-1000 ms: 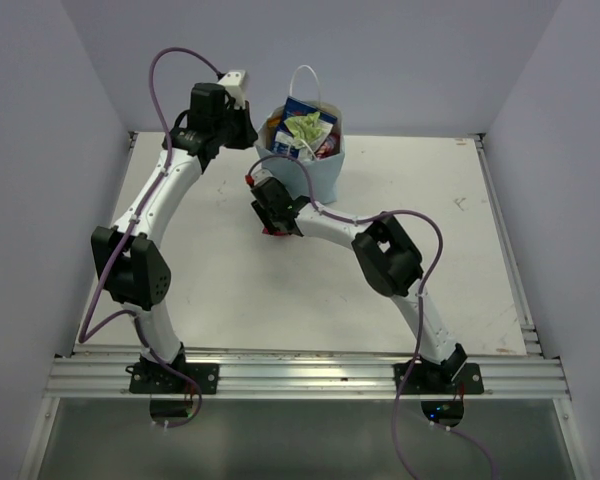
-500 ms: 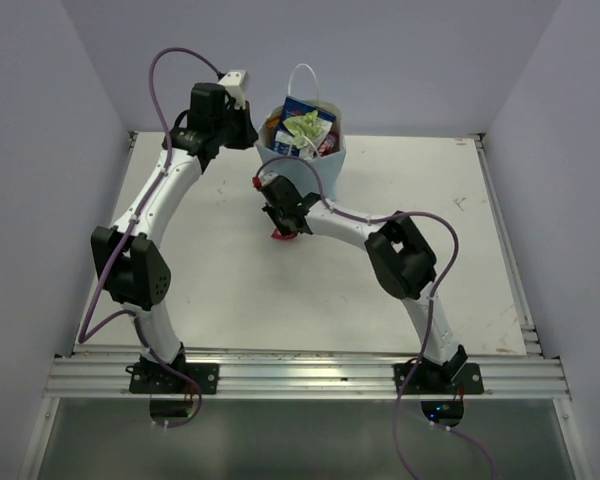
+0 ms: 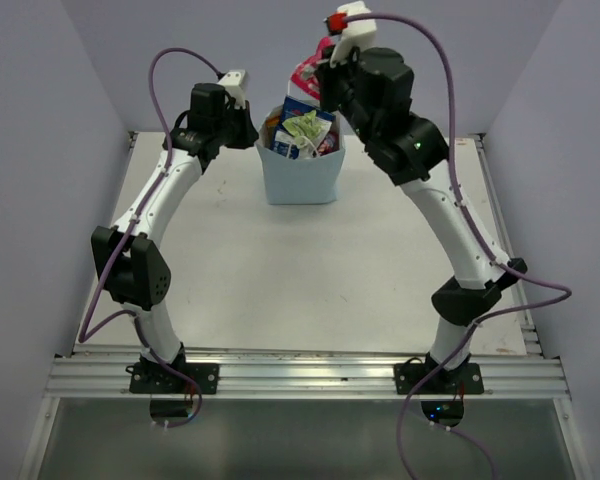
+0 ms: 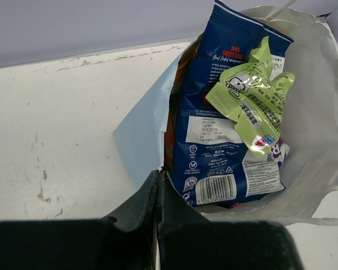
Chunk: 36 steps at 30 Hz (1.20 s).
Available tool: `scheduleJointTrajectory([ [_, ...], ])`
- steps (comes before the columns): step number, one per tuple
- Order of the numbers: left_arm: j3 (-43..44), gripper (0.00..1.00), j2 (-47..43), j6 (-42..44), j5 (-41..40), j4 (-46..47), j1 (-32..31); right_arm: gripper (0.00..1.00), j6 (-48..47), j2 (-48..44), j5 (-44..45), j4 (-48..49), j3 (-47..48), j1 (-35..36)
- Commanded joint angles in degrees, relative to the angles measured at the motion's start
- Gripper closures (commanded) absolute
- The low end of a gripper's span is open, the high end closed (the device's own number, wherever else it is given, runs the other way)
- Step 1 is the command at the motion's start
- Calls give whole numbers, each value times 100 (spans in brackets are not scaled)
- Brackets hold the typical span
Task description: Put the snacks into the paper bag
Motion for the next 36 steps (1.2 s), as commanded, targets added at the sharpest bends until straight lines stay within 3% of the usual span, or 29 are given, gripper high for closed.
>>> scheduleJointTrajectory([
  [1,14,100,-249,-79,28,319,87,100,20,1010,-16,-214,609,-512],
  [5,93,100,-222,-105,37,310,79,100,424,1696,-447,-118,841,-864],
  [13,85,100,-178,-246,178,433,87,100,522,1803,-501,-91,16,-926],
  [14,85,100,-178,-263,204,468,79,93,495,1803,-431,-126,6,-926],
  [15,85,100,-178,-281,204,486,79,70,486,1786,-361,-178,15,-926],
  [16,76,100,-187,-299,204,486,79,21,452,1742,-195,-257,15,-926],
  [24,-152,100,-363,-439,151,758,44,21,117,1118,308,-249,24,-926],
  [36,-144,100,-336,-466,187,776,17,26,203,1003,475,-38,-1224,-1172],
])
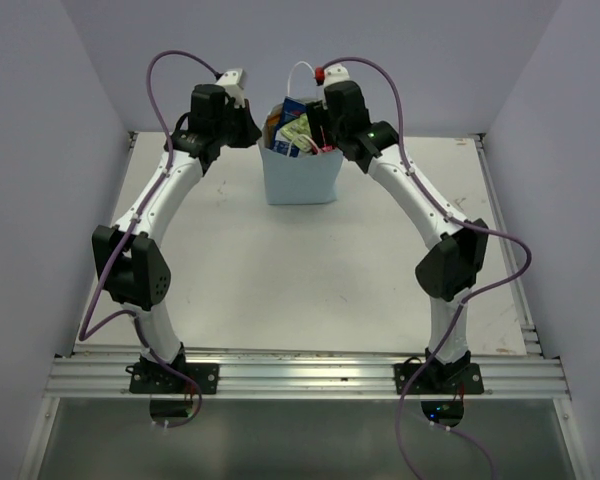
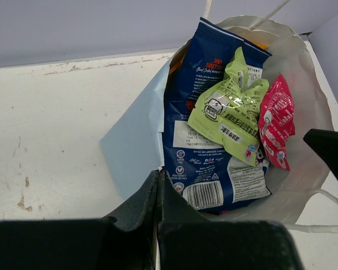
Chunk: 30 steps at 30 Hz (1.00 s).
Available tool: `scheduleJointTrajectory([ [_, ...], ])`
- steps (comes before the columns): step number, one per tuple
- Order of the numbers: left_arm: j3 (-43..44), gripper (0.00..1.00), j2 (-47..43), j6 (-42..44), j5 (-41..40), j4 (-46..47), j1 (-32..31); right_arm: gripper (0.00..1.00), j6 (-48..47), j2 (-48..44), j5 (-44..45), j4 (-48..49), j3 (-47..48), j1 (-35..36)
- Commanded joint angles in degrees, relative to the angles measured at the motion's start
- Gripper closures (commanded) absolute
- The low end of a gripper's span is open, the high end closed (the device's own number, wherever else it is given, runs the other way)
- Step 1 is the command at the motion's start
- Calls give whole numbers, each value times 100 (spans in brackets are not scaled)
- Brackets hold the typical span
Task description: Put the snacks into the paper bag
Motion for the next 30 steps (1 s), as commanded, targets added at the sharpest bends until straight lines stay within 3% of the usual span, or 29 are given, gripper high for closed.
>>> scheduleJointTrajectory([
  [1,16,100,-332,-57,93,381,17,26,113,-72,167,100,-241,-149],
  [7,7,100,-323,-57,136,416,17,27,148,-46,184,188,-487,-272],
  [10,-19,100,-323,-40,172,442,8,44,149,-2,193,188,-522,-307],
  [11,-19,100,-315,-31,163,433,8,55,140,16,184,188,-531,-316],
  [14,-28,100,-341,57,93,442,-53,74,140,68,123,144,-557,-343],
  [15,-46,100,-350,83,84,442,-62,94,157,86,105,109,-558,-343],
  [16,-46,100,-350,101,66,433,-71,100,157,86,88,91,-558,-343],
  [21,-72,100,-463,276,-214,381,-193,100,157,-54,-27,-14,-488,-343],
  [30,-37,100,-973,497,-1568,29,-685,100,8,-783,-9,-611,-171,17],
])
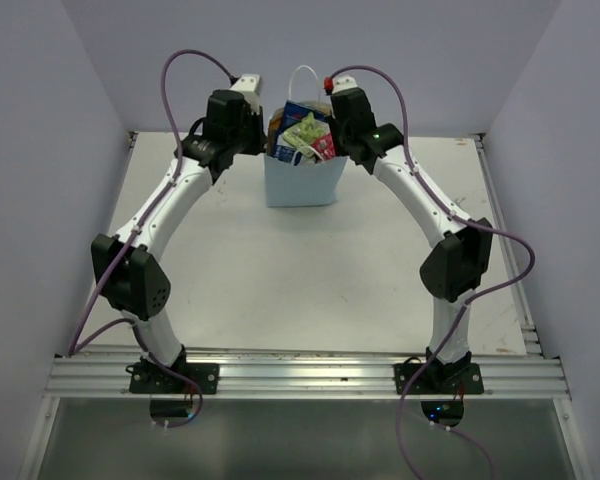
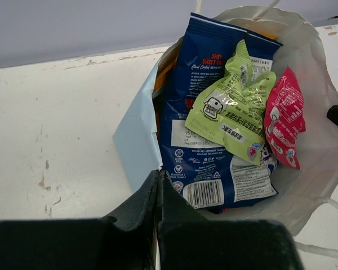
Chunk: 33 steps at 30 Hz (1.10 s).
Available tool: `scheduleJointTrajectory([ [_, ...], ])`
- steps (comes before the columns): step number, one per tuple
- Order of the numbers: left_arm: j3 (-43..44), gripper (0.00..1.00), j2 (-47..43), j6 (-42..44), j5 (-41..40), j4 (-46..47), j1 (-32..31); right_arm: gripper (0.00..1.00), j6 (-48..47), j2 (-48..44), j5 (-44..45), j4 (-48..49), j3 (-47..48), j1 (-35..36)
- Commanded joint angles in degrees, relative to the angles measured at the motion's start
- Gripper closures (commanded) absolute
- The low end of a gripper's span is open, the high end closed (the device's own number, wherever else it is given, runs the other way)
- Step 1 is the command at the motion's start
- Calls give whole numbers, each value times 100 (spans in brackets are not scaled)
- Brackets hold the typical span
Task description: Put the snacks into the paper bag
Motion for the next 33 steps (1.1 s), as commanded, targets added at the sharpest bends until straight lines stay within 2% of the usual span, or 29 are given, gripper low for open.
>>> scheduleJointTrajectory([
  [1,27,100,-720,164,-650,307,-150,100,-106,-729,-9,-387,373,286],
  [10,-281,100,-1458,15,-1441,-255,-502,100,-9,-1519,492,-1204,383,946],
  [16,-808,100,-1872,-134,-1433,-318,-678,100,158,-2126,703,-1241,-557,1095],
  [19,-1142,100,-1837,-64,-1381,-90,-678,100,114,-2250,764,-1126,-918,1095],
  [22,-1099,100,-1591,-143,-1136,-194,-678,100,167,-2311,738,-1021,-1164,1095],
  [24,-1063,86,-1424,-353,-968,-360,-678,100,210,-2382,729,-924,-1410,1104],
  [25,-1107,75,-1432,-450,-828,-370,-678,100,219,-2408,738,-880,-1506,1096],
  [27,-1335,66,-1555,-722,-722,-335,-678,100,254,-2443,694,-818,-1735,1095],
  [28,-1406,53,-1599,-810,-748,-387,-687,100,255,-2452,685,-809,-1788,1095],
  [33,-1511,47,-1941,-1443,-581,-818,-731,100,263,-2470,659,-730,-1982,1095],
])
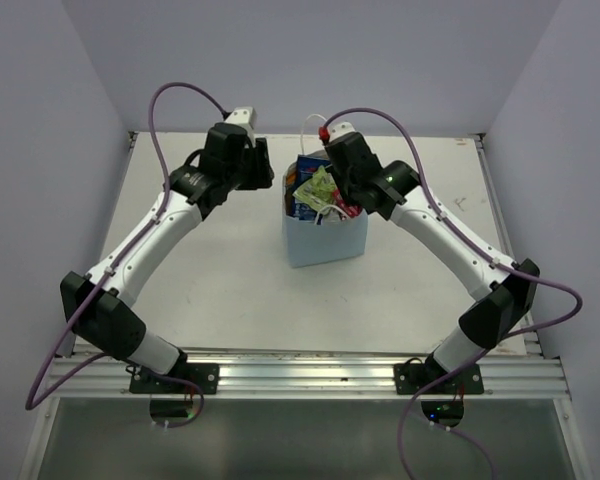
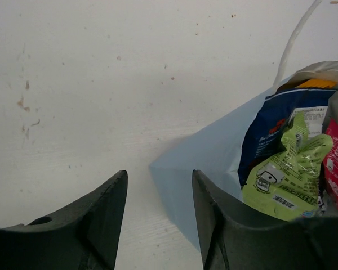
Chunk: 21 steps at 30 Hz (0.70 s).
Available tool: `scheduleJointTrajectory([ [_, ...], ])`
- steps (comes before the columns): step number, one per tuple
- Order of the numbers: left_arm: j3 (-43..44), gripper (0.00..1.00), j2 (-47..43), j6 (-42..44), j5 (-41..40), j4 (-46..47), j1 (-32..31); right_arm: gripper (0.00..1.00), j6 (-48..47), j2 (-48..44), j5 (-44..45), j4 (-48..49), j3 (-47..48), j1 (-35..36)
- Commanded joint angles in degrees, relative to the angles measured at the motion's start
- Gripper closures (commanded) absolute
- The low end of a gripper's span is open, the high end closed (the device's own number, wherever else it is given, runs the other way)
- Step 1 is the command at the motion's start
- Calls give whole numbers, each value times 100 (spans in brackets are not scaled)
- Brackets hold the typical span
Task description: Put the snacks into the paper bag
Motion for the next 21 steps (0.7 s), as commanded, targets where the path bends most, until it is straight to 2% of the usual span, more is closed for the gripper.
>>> scheduleJointTrajectory([
  [1,-143,45,-563,-716,256,-145,-90,100,91,-372,51,614,1,16],
  [8,-328,43,-1003,-1498,353,-58,-581,100,126,-442,7,667,-280,16],
  [14,-504,43,-801,-1666,450,-153,-846,100,143,-626,-10,684,-483,16],
  [21,-408,45,-625,-1754,108,-462,-1092,100,134,-872,8,737,-738,7],
])
